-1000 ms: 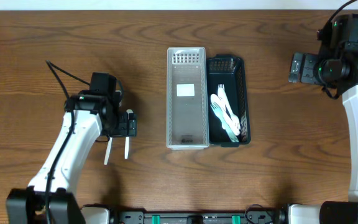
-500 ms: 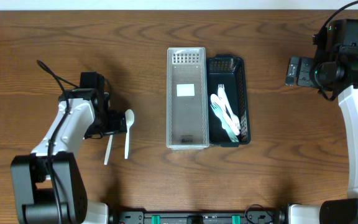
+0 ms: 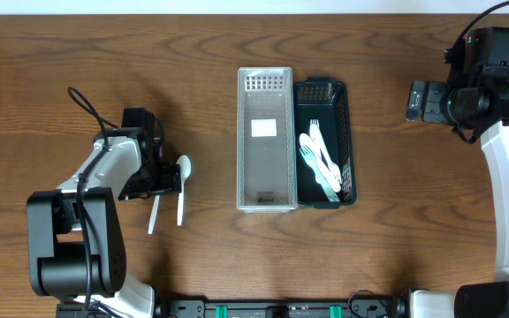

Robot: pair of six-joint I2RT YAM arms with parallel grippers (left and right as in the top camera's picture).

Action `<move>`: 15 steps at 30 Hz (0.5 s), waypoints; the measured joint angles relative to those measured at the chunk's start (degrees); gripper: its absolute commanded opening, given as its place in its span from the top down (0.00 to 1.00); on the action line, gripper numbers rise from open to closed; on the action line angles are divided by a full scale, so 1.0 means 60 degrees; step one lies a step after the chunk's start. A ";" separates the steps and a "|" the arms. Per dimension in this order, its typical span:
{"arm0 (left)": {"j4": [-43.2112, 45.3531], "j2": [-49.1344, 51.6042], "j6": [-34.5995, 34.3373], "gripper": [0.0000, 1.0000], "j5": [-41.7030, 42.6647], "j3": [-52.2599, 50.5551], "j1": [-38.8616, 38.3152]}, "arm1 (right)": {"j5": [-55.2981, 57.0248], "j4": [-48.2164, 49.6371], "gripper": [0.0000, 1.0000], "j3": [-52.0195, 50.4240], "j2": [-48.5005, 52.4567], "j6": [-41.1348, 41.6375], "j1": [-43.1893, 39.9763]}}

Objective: Pack container

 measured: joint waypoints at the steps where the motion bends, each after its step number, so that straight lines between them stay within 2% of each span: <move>1: 0.0000 0.0000 0.0051 0.24 0.0004 0.0000 0.0000 | 0.0000 -0.0004 0.01 0.0000 0.0000 -0.0004 0.0000; 3: 0.0000 0.0000 0.0062 0.29 0.0000 0.0000 0.0000 | 0.0000 -0.0025 0.01 0.0000 0.0000 0.0000 0.0000; 5: -0.0004 0.0000 0.0055 0.39 -0.0004 0.0000 0.0000 | 0.0000 -0.0080 0.01 0.0000 0.0000 0.0000 0.0000; 8: 0.0000 0.0000 0.0084 0.46 0.0004 0.0000 0.0000 | 0.0000 -0.0186 0.01 0.0000 0.0000 -0.0004 0.0000; 15: 0.0000 0.0000 0.0098 0.75 0.0000 0.0000 0.0000 | 0.0000 -0.0335 0.01 0.0000 0.0000 0.0000 0.0000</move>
